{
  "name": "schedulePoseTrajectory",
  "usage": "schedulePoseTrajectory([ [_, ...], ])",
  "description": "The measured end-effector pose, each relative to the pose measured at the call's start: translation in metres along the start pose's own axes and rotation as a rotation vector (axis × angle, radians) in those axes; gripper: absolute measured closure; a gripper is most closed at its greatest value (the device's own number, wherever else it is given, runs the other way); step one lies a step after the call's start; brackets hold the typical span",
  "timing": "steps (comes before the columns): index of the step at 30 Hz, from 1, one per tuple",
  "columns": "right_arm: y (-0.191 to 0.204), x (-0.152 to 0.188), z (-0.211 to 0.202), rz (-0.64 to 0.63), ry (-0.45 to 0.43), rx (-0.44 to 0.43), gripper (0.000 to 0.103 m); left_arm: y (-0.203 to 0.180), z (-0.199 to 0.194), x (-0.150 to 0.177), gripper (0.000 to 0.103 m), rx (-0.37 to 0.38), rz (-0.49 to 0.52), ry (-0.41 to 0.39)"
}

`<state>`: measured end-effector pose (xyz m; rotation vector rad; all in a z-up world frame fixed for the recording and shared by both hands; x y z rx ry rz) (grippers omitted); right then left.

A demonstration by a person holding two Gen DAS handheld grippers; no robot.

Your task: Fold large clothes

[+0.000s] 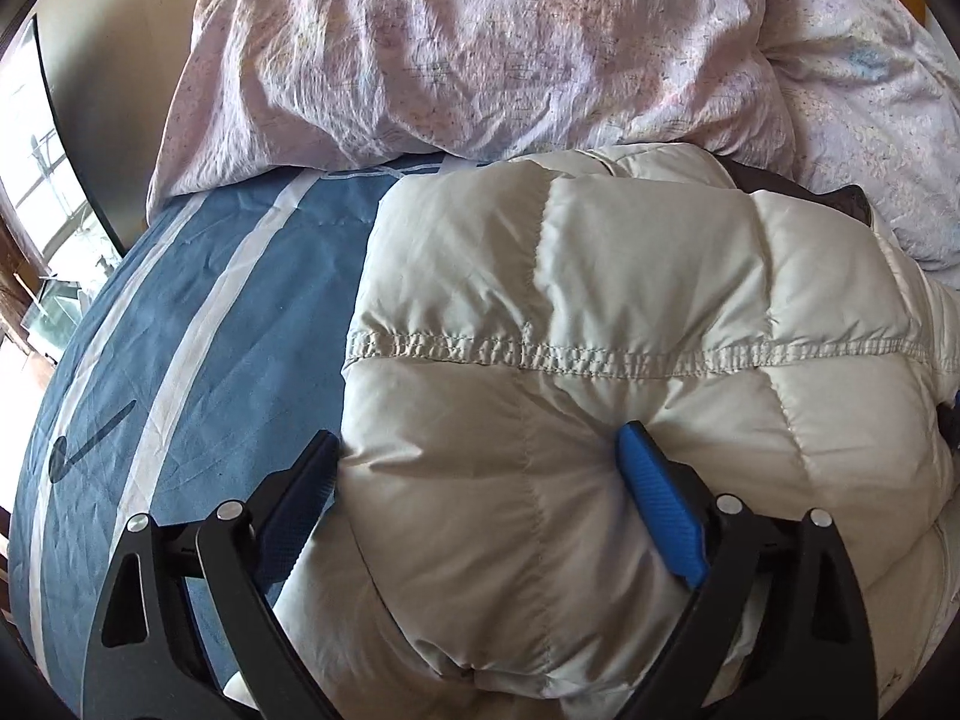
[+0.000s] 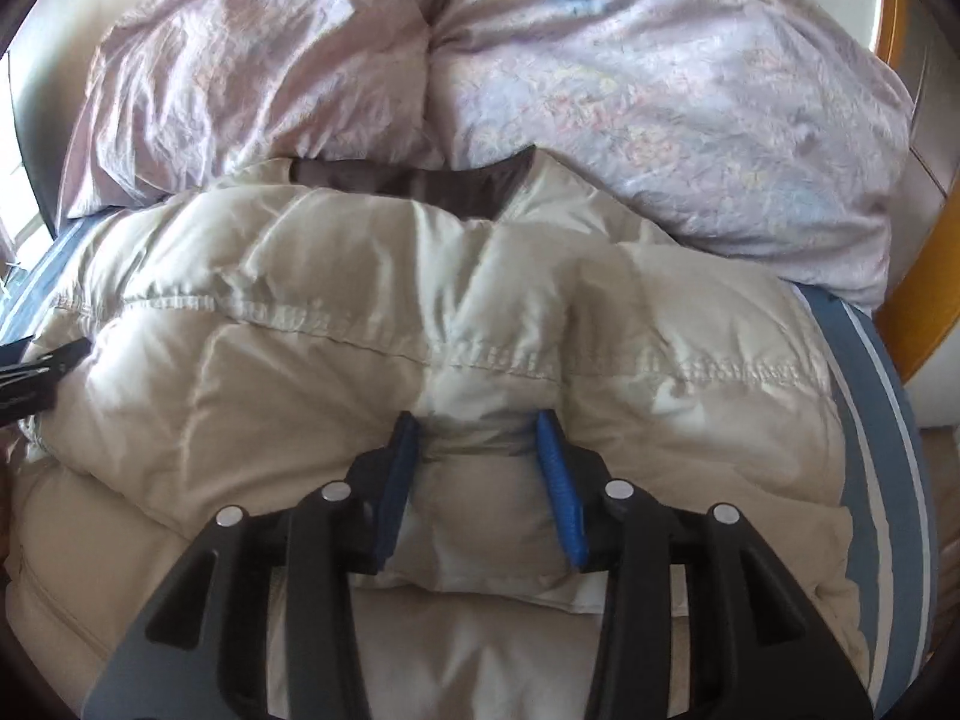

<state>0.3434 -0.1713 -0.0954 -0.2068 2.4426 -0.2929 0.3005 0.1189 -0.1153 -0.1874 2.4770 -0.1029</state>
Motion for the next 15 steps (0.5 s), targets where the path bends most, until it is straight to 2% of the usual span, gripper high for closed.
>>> schedulePoseTrajectory([
  [2,0.002,0.001,0.004,-0.001,0.002,-0.008,0.053,0.002,0.002,-0.001,0.006,-0.005,0.003,-0.002],
  [5,-0.008,-0.007,-0.005,0.075,0.002,-0.044,0.055,0.003,0.004,-0.001,0.006,-0.012,0.002,-0.002],
  [9,-0.02,-0.033,-0.024,0.134,-0.096,-0.044,0.055,0.004,0.004,-0.001,0.005,-0.024,0.002,-0.004],
  [13,-0.013,-0.05,-0.013,0.121,-0.08,-0.051,0.055,0.003,0.003,-0.001,0.004,-0.032,0.007,-0.007],
  [15,-0.003,-0.051,0.0,0.091,-0.054,-0.022,0.055,0.004,0.003,-0.002,0.004,-0.032,0.007,-0.007],
])
Point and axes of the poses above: each gripper's, at about its wrist camera, not at the fingertips, and z roughly the way its jaws point, y to its left, x to its underside, the point moved 3 cm from there along z, roughly the way its jaws point, and after that the axes turned 12 degrees about x, right-handed, at the moved point
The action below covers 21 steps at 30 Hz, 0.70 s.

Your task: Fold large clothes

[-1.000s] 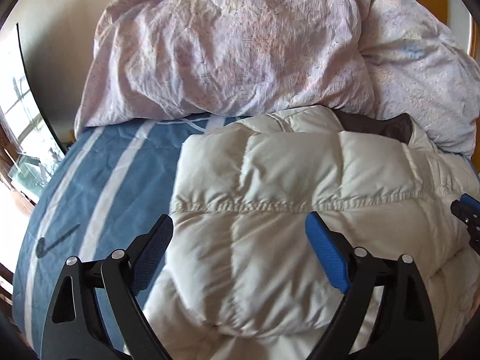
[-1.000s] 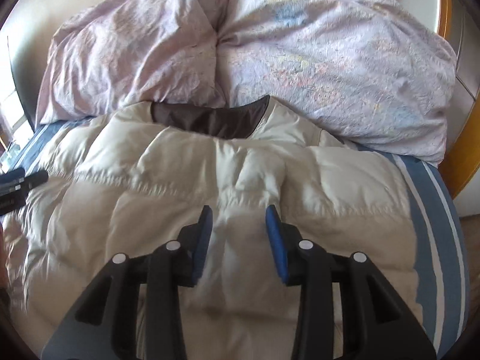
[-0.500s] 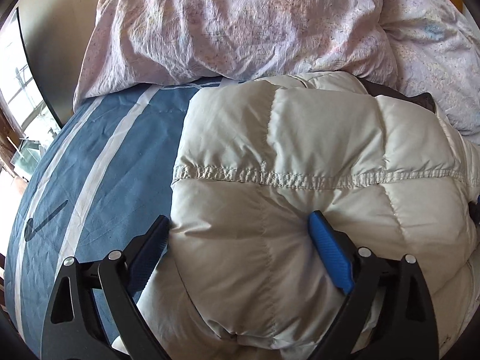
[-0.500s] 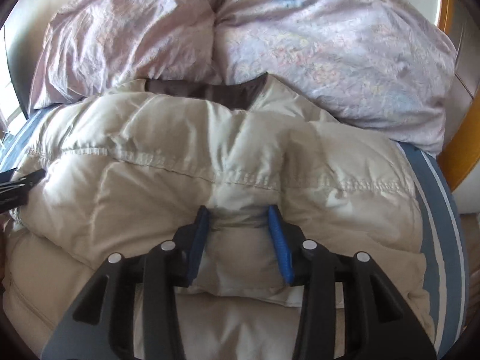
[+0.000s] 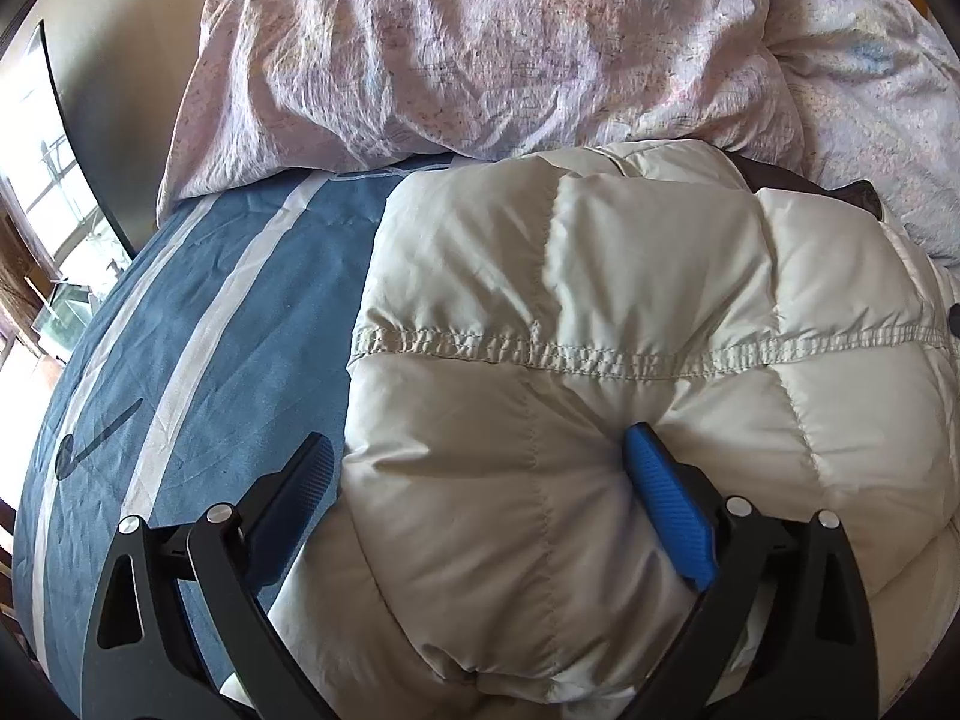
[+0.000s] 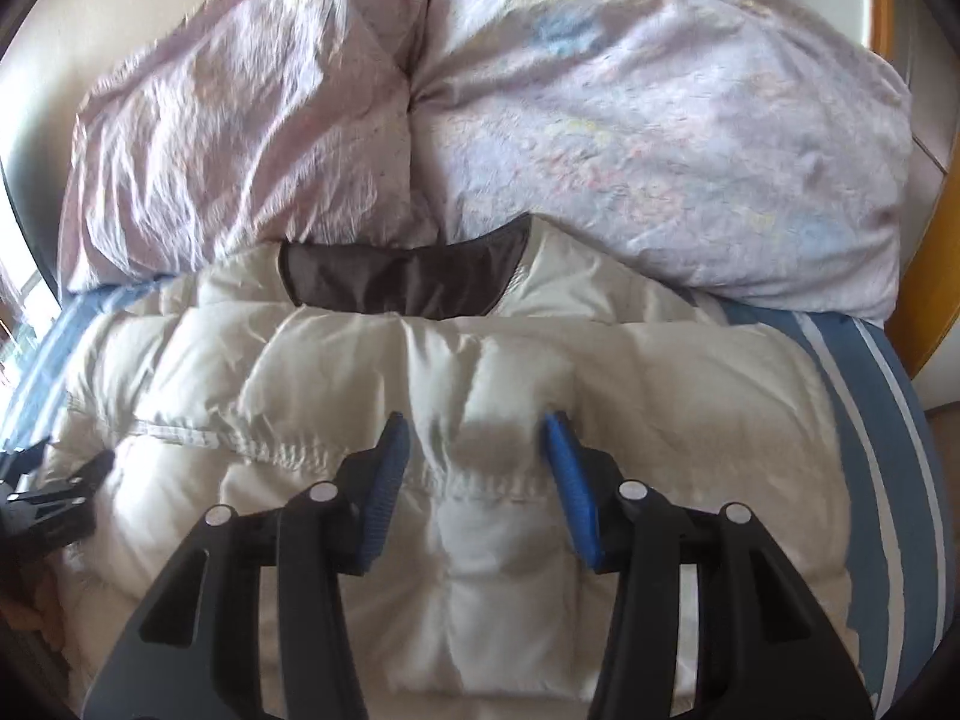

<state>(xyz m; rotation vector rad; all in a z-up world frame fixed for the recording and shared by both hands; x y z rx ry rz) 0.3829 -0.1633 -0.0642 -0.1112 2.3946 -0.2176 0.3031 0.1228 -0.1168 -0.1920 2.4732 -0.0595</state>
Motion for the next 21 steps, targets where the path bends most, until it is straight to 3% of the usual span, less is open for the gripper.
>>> schedulePoseTrajectory([
  [6,0.007,0.014,0.032,-0.026,0.064,0.013,0.05,0.002,0.001,-0.001,0.003,0.011,-0.01,0.002],
  [14,0.003,0.019,0.035,-0.001,0.075,-0.002,0.046,0.002,0.0,-0.002,0.002,-0.005,-0.005,-0.003],
  [17,-0.014,0.022,0.021,0.069,0.13,-0.09,0.04,0.002,-0.014,0.0,0.002,-0.001,-0.007,-0.007],
  [19,-0.031,0.03,0.003,0.114,0.16,-0.197,0.035,0.004,-0.035,0.005,0.002,0.066,-0.021,-0.02],
  [21,-0.056,0.046,-0.022,0.145,0.18,-0.297,0.023,0.008,-0.055,0.011,0.002,0.129,-0.02,-0.026],
])
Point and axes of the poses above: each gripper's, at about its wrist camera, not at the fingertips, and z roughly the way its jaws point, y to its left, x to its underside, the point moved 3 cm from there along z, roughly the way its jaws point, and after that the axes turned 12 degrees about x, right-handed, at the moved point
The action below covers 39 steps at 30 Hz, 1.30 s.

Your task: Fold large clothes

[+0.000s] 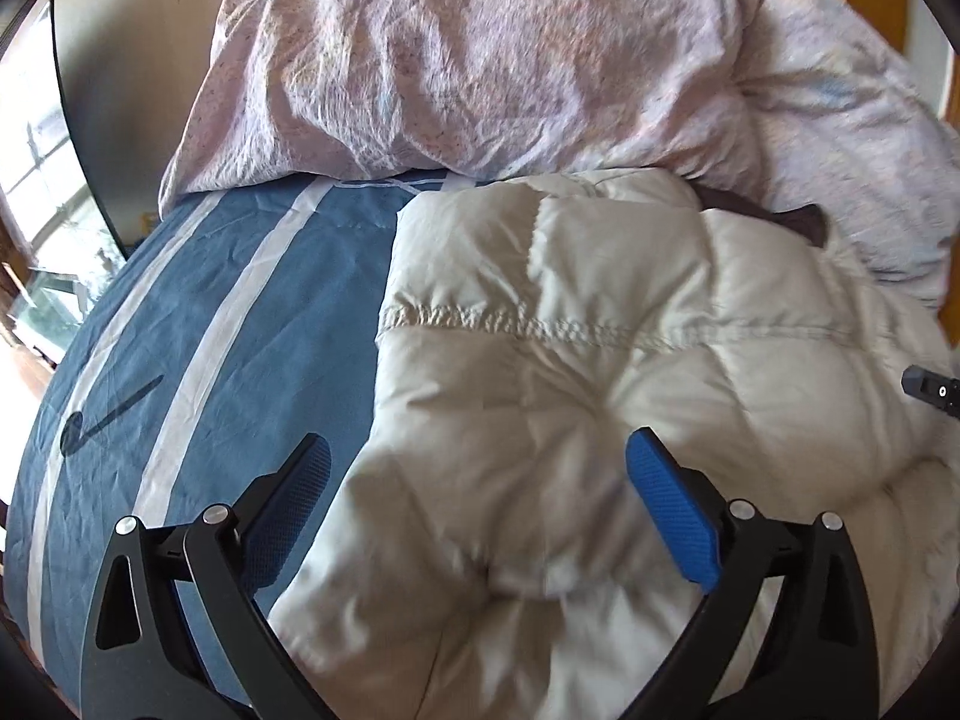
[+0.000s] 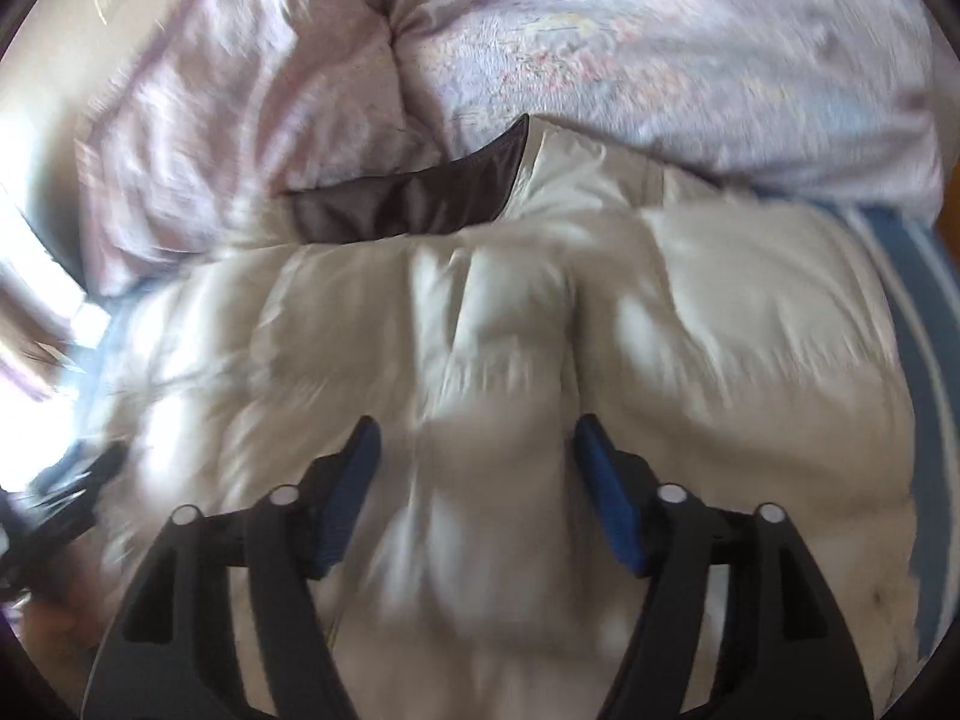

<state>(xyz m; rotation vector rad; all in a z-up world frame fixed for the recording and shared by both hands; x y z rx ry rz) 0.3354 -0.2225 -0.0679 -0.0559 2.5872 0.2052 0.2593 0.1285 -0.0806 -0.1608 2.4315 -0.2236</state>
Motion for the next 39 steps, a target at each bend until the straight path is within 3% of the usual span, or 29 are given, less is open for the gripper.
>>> schedulePoseTrajectory([
  [3,-0.038,0.03,-0.041,0.021,0.001,-0.067,0.013,0.009,-0.034,0.017,0.002,0.073,0.016,-0.007],
  [8,-0.123,0.085,-0.091,0.123,0.006,-0.041,0.009,0.034,-0.081,0.056,0.002,0.17,0.013,0.009],
  [11,-0.172,0.117,-0.105,0.214,0.032,-0.027,0.009,0.052,-0.098,0.077,0.002,0.237,-0.04,0.027],
  [15,-0.213,0.157,-0.112,0.316,0.077,-0.074,0.01,0.077,-0.115,0.104,0.003,0.312,-0.148,0.027],
  [21,-0.231,0.194,-0.108,0.377,0.153,-0.162,0.023,0.098,-0.117,0.134,0.012,0.449,-0.303,0.05],
  [25,-0.229,0.206,-0.103,0.38,0.193,-0.192,0.026,0.093,-0.111,0.15,0.02,0.493,-0.333,0.087],
  [33,-0.218,0.215,-0.102,0.349,0.207,-0.247,0.032,0.081,-0.107,0.164,0.026,0.61,-0.371,0.111],
  [39,-0.202,0.224,-0.103,0.265,0.245,-0.313,0.033,0.076,-0.112,0.178,0.033,0.697,-0.424,0.11],
])
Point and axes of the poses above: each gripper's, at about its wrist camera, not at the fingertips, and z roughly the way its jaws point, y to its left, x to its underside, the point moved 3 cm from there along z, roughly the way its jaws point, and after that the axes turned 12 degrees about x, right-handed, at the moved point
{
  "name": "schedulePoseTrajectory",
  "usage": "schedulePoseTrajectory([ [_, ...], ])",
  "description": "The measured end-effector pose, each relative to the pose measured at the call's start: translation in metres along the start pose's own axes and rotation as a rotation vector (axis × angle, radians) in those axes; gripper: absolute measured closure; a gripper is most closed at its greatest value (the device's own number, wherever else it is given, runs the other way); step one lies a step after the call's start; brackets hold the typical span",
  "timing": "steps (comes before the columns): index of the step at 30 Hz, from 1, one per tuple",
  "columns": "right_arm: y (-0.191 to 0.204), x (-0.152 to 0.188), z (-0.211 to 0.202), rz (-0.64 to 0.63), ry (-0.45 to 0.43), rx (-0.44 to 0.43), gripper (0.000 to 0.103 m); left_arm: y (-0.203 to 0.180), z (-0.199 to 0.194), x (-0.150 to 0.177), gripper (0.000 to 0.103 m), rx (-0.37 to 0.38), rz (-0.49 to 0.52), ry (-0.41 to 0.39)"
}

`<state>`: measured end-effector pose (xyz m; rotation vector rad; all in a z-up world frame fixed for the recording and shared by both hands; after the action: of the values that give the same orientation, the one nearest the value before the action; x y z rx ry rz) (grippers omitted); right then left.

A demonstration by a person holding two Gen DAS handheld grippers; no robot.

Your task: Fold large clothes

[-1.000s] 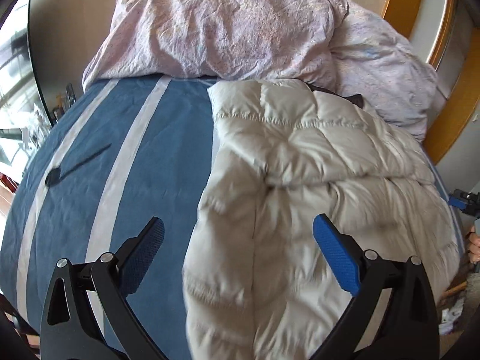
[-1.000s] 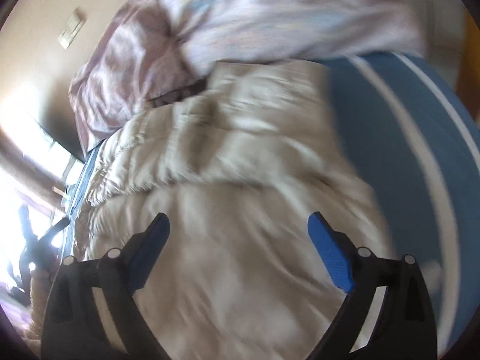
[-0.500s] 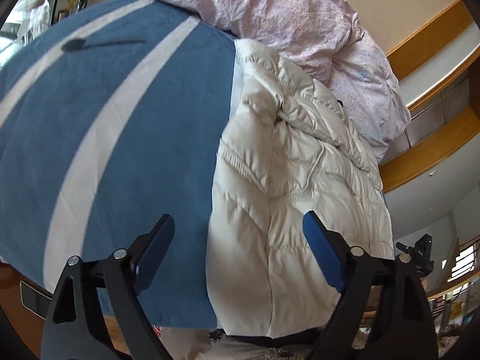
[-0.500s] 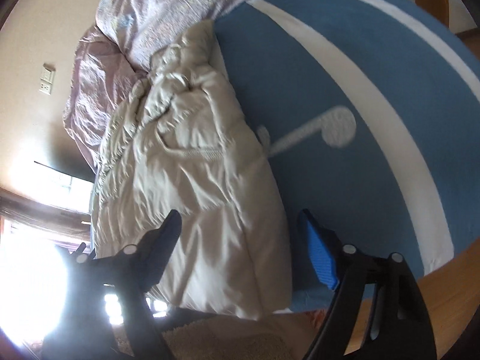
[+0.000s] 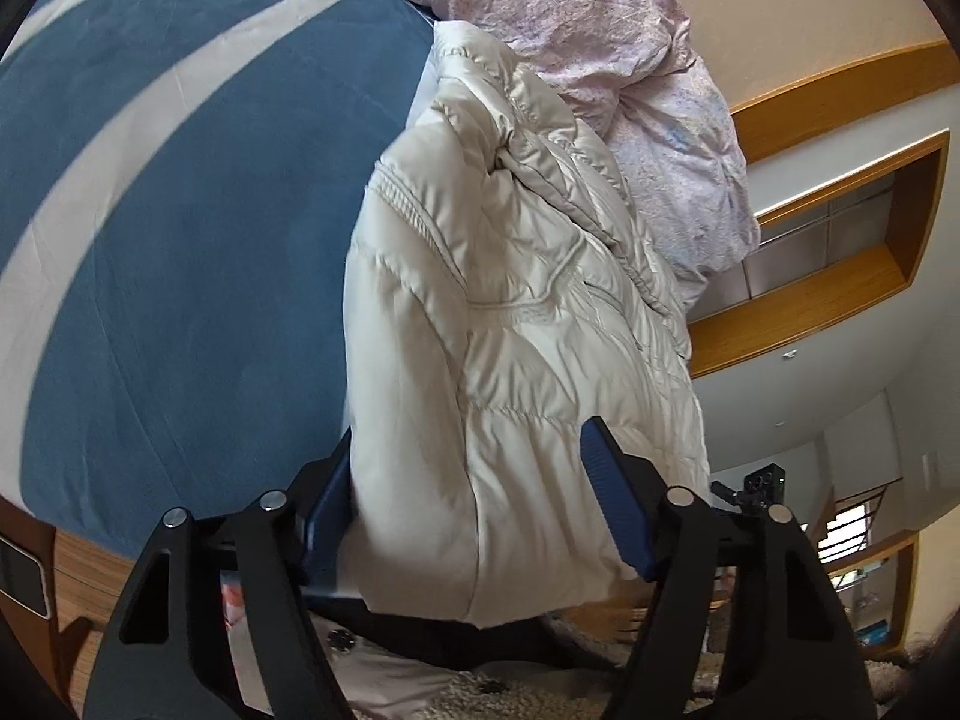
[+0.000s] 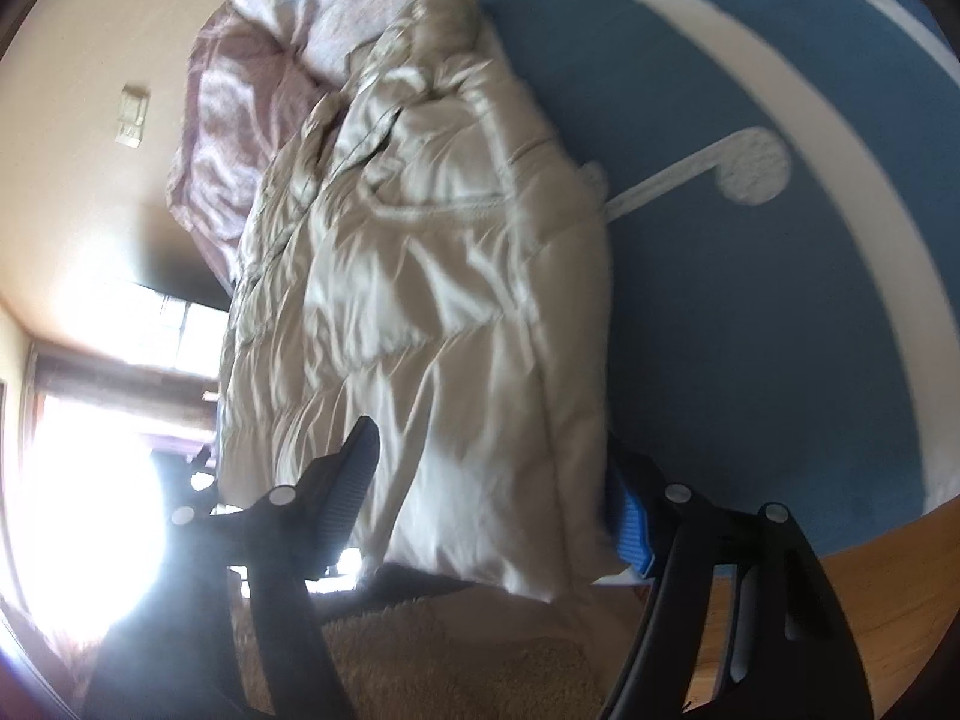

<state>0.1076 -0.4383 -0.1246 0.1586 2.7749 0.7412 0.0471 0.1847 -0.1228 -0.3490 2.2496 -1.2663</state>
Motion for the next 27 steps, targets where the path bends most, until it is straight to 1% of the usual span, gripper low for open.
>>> schedulePoseTrajectory([
  [2,0.005,0.004,0.001,-0.027,0.011,0.002,0.033,-0.002,0.002,0.005,0.034,0.016,-0.014,0.008],
  [4,0.009,0.006,0.002,-0.039,0.012,-0.001,0.033,-0.002,0.003,0.009,0.037,0.024,-0.028,0.001],
  [5,0.011,0.008,0.002,-0.044,0.01,0.001,0.036,-0.002,0.004,0.01,0.039,0.024,-0.035,0.0],
  [6,0.012,0.01,0.003,-0.044,0.01,0.01,0.048,-0.002,0.005,0.01,0.044,0.025,-0.046,-0.005],
  [7,0.013,0.009,0.005,-0.04,0.014,0.019,0.055,-0.001,0.005,0.01,0.053,0.018,-0.056,-0.012],
  [8,0.013,0.01,0.005,-0.034,0.013,0.021,0.067,0.0,0.005,0.01,0.06,0.008,-0.059,-0.016],
  [9,0.013,0.01,0.003,-0.027,-0.002,0.017,0.077,0.0,0.005,0.009,0.077,-0.012,-0.058,-0.021],
  [10,0.015,0.009,-0.001,-0.024,-0.022,0.012,0.08,0.0,0.004,0.008,0.083,-0.029,-0.058,-0.028],
  [11,0.017,0.009,-0.003,-0.021,-0.042,0.002,0.084,-0.001,0.002,0.007,0.085,-0.03,-0.058,-0.037],
  [12,0.019,0.007,-0.008,-0.021,-0.066,-0.011,0.086,-0.003,0.0,0.005,0.089,-0.034,-0.051,-0.051],
  [14,0.025,0.003,-0.016,-0.031,-0.107,-0.014,0.088,-0.009,-0.004,0.001,0.092,-0.051,-0.034,-0.074],
  [17,0.038,-0.004,-0.032,-0.059,-0.183,-0.023,0.089,-0.02,-0.012,-0.009,0.093,-0.049,-0.007,-0.116],
  [22,0.049,-0.015,-0.055,-0.064,-0.288,-0.049,0.089,-0.041,-0.028,-0.033,0.093,-0.003,0.026,-0.198],
  [27,0.056,-0.03,-0.074,-0.065,-0.376,-0.058,0.089,-0.064,-0.032,-0.051,0.093,0.023,0.077,-0.235],
])
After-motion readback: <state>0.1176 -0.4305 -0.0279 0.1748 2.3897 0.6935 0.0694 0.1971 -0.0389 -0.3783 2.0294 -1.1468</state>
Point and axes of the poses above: each gripper's, at about its wrist camera, not at the fingertips, and z roughly the way its jaws point, y to its left, x to its underside, the point moved 3 cm from there along z, roughly the way its jaws point, and after that the axes turned 12 degrees about x, right-handed, at the moved point
